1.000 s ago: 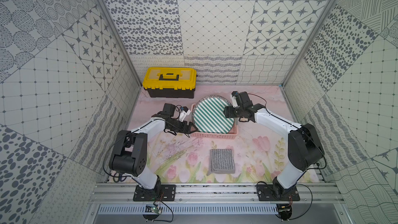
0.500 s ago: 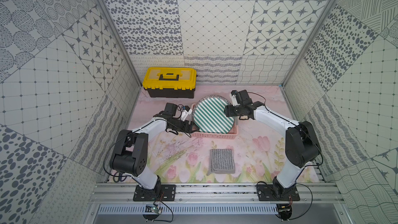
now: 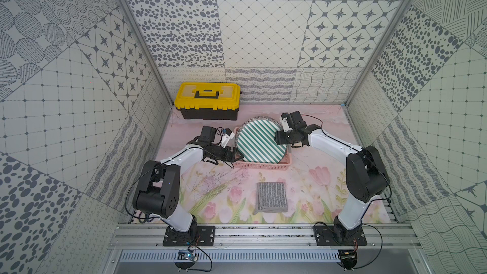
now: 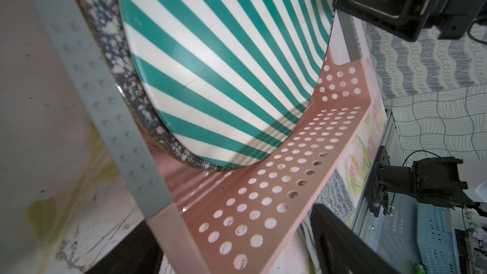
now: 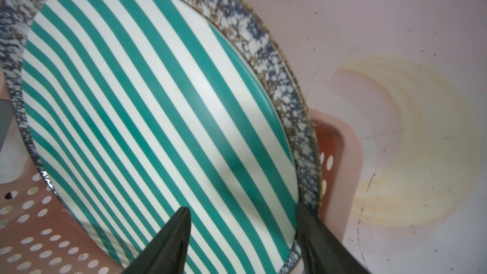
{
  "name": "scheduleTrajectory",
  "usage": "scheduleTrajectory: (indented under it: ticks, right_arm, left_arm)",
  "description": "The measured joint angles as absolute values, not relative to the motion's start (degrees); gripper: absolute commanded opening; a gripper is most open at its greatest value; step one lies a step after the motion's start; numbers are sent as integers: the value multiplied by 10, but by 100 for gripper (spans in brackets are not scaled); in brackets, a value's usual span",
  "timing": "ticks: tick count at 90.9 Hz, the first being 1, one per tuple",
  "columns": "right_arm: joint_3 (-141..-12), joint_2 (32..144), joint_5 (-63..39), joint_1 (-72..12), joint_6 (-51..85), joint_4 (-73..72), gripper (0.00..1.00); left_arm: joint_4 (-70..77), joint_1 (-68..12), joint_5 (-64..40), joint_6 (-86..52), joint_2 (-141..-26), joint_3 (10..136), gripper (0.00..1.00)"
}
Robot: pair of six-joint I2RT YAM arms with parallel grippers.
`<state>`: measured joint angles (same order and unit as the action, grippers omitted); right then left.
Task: Wipe the wet plate dry
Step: Pick up the plate from the bin.
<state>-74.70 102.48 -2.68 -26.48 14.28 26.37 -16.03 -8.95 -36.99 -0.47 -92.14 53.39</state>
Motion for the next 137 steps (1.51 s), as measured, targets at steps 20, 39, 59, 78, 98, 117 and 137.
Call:
scheduleTrajectory:
  ticks: [20,39,59,78,98,117,137]
  right_arm:
    - [-747,1025,-13,-268,141,267,71]
    - [-747,1034,-12,-273,135,265,71]
    - [-747,1040,-8,-281,125,266,72]
    - [-747,1042,-30,-281,120,266,75]
    - [-745,1043,-60,-274,124,261,76]
    - [-735,1042,-91,-264,136,239,74]
    - [-702,1027,-123,-250,139,194,71]
  left_arm:
    - [-160,-90,-370,-13,-927,534,88]
    - [-160,-90,-371,-17,-933,535,86]
    - [-160,-90,-371,-19,-944,542,83]
    - [-161,-90,-371,-21,-950,546,82]
    - [-161,-90,-370,-25,-955,550,81]
    - [-161,-90,-366,-28,-956,550,78]
    - [-161,-90,-359,-29,-958,552,72]
